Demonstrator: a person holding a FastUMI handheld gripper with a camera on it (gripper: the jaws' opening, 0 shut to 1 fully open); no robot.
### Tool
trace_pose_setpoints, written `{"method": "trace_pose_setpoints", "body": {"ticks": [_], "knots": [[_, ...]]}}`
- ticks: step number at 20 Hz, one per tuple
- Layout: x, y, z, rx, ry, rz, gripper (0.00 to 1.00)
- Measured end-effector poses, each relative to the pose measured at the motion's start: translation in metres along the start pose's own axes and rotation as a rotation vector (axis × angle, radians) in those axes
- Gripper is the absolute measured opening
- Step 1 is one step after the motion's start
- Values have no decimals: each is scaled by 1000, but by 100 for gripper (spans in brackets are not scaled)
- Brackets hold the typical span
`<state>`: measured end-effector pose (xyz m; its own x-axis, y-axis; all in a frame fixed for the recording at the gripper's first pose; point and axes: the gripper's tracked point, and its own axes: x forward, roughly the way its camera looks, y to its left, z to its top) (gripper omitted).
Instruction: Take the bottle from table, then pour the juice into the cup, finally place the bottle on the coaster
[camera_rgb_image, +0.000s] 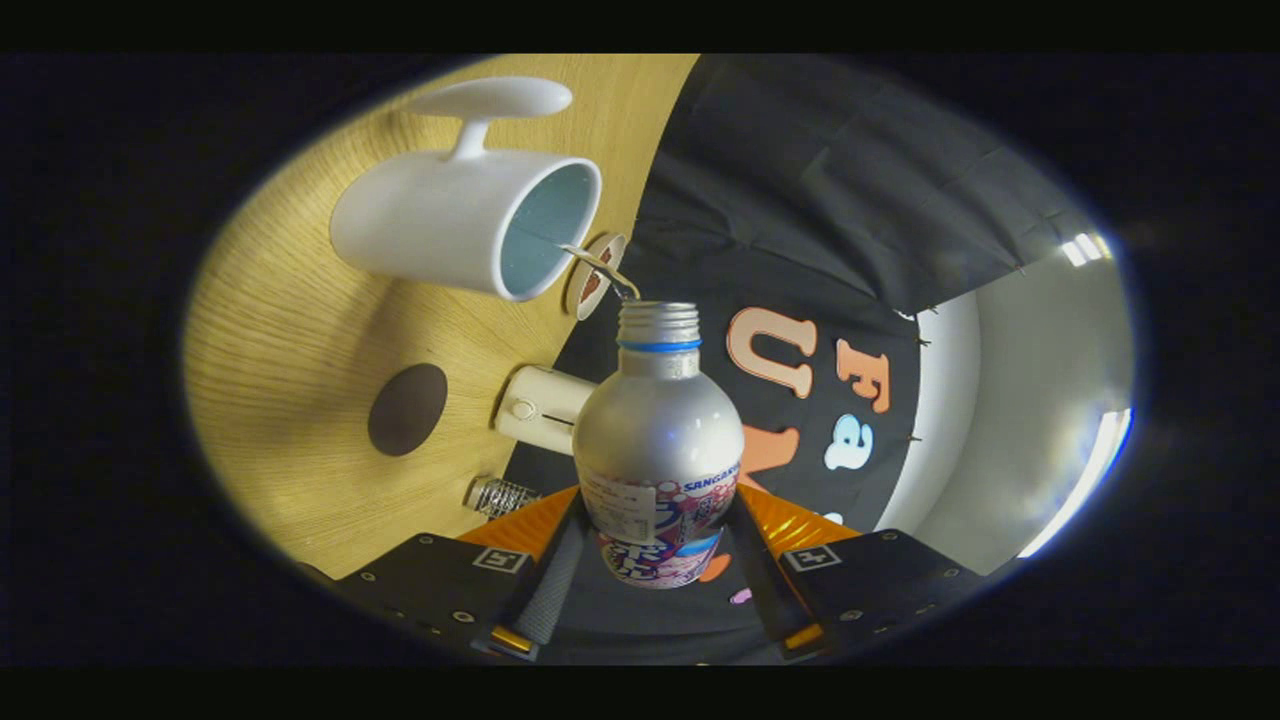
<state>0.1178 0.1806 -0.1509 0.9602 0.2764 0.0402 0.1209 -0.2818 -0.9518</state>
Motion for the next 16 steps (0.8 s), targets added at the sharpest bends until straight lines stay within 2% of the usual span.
{"method": "trace_pose_setpoints", "body": {"ticks": [16], "knots": [[1,-9,-4,-45,-6,-11,77]]}}
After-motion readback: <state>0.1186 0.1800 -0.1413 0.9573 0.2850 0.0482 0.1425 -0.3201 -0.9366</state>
